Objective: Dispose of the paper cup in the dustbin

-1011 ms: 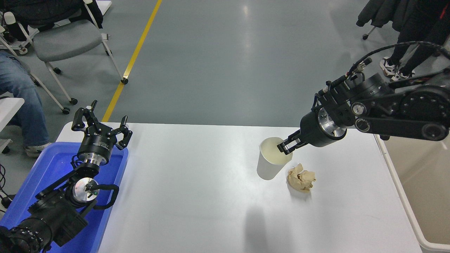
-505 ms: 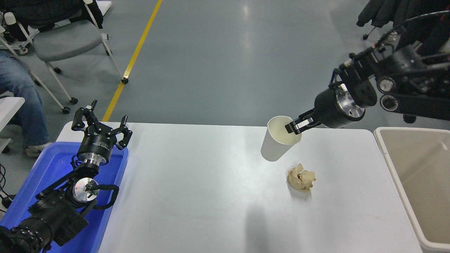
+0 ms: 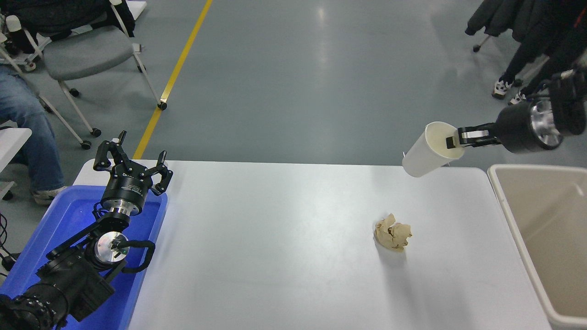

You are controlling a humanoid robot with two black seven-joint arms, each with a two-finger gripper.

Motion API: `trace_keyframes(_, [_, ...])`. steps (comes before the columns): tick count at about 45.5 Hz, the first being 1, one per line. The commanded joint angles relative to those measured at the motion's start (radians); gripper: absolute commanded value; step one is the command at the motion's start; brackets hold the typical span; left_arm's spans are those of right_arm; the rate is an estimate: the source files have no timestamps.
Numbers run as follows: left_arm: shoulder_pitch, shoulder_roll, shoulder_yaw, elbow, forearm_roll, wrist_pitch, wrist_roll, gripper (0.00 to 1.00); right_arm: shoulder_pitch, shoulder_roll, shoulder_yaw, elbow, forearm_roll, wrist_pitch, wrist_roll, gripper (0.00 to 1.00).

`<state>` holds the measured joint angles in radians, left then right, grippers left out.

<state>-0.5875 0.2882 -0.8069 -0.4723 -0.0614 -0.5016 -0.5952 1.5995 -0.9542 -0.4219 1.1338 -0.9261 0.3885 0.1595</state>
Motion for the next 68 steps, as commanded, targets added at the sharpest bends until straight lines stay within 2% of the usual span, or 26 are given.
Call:
trace_keyframes(1, [0.0, -0.001, 0.0, 0.0, 0.0, 0.0, 0.0, 1.0, -0.219, -0.057, 0.172, -0.221, 0.058, -0.002, 0.014, 0.0])
trace_keyframes(7, [0.0, 0.0, 0.0, 0.0, 0.0, 0.0, 0.0, 1.0, -0.361, -0.037, 0.245, -0.354, 0.165, -0.005, 0.014, 0.0])
trace_keyframes(12, [0.0, 0.0, 0.0, 0.0, 0.0, 0.0, 0.0, 1.0, -0.489, 0.041, 0.275, -0.497, 0.268, -0.033, 0.012, 0.0])
trace_keyframes(25, [0.0, 0.0, 0.0, 0.0, 0.0, 0.0, 0.0, 1.0, -0.674, 0.221, 0.273, -0.867, 0.524, -0.039, 0.011, 0.0])
trace_keyframes(36, [0.0, 0.0, 0.0, 0.0, 0.0, 0.0, 0.0, 1.0, -0.776, 0.423, 0.275, -1.197, 0.628, -0.039, -0.001, 0.0])
trace_keyframes(46, [0.0, -0.001, 0.0, 0.0, 0.0, 0.0, 0.0, 1.0, -0.819, 0.451, 0.31, -1.223, 0.727, -0.066, -0.058, 0.0])
trace_keyframes(62, [0.0, -0.001, 0.0, 0.0, 0.0, 0.0, 0.0, 1.0, -0.914, 0.482, 0.403, -1.221, 0.773, -0.247, -0.147, 0.0])
trace_keyframes(68, [0.0, -0.001, 0.0, 0.0, 0.0, -0.002, 0.0, 1.0, -0.931, 0.492, 0.434, -1.221, 0.774, -0.27, -0.166, 0.0])
